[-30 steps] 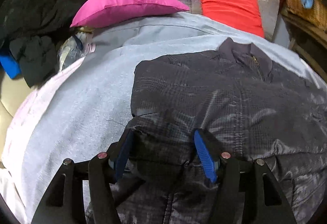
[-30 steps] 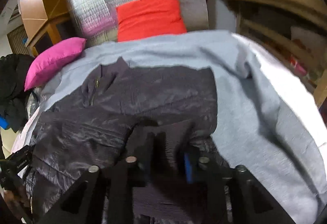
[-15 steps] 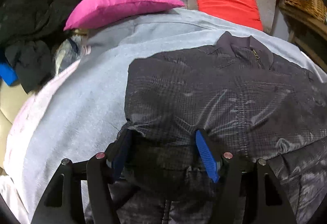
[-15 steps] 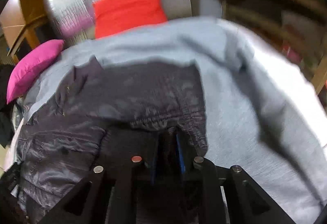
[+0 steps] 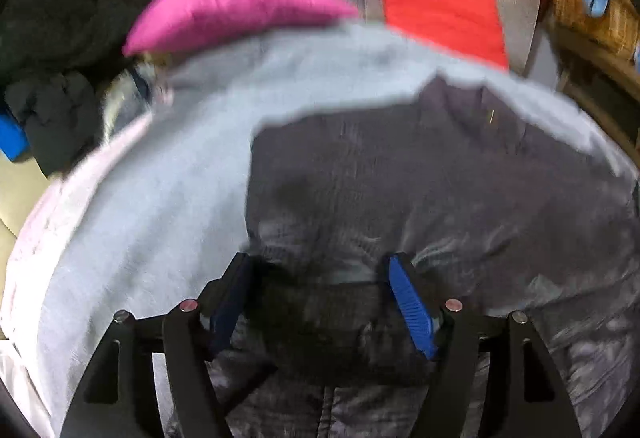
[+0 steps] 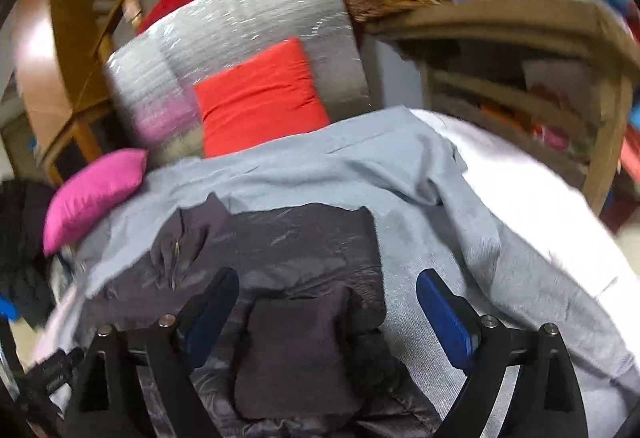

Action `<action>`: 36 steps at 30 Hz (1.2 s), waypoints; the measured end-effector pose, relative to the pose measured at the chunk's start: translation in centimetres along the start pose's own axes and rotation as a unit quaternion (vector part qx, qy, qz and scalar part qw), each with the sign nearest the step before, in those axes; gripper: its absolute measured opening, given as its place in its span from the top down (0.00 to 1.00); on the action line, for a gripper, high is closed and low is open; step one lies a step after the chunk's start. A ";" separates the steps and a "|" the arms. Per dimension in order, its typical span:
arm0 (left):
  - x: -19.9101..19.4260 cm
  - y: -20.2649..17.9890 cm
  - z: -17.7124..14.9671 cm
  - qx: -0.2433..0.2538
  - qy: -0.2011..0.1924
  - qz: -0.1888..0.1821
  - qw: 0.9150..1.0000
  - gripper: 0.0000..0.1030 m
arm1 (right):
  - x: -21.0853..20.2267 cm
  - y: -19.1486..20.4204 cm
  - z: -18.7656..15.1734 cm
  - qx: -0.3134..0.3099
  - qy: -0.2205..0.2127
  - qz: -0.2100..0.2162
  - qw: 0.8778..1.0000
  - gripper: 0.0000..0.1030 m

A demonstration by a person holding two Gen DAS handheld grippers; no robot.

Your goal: Fold large clothes

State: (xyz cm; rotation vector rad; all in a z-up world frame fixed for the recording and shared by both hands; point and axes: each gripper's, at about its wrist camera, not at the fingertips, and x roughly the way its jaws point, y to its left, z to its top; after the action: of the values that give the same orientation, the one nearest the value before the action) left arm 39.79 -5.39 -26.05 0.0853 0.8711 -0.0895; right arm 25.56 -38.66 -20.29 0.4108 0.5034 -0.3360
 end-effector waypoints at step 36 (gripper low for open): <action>-4.0 3.8 -1.6 -0.032 -0.013 -0.008 0.999 0.27 | -0.4 -0.6 -3.0 -0.028 0.106 0.077 0.991 0.46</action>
State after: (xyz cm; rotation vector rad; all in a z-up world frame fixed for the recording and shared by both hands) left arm 36.48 -1.23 -23.85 0.0173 0.8476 -0.0785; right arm 23.82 -37.71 -22.63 0.4297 0.6839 -0.1285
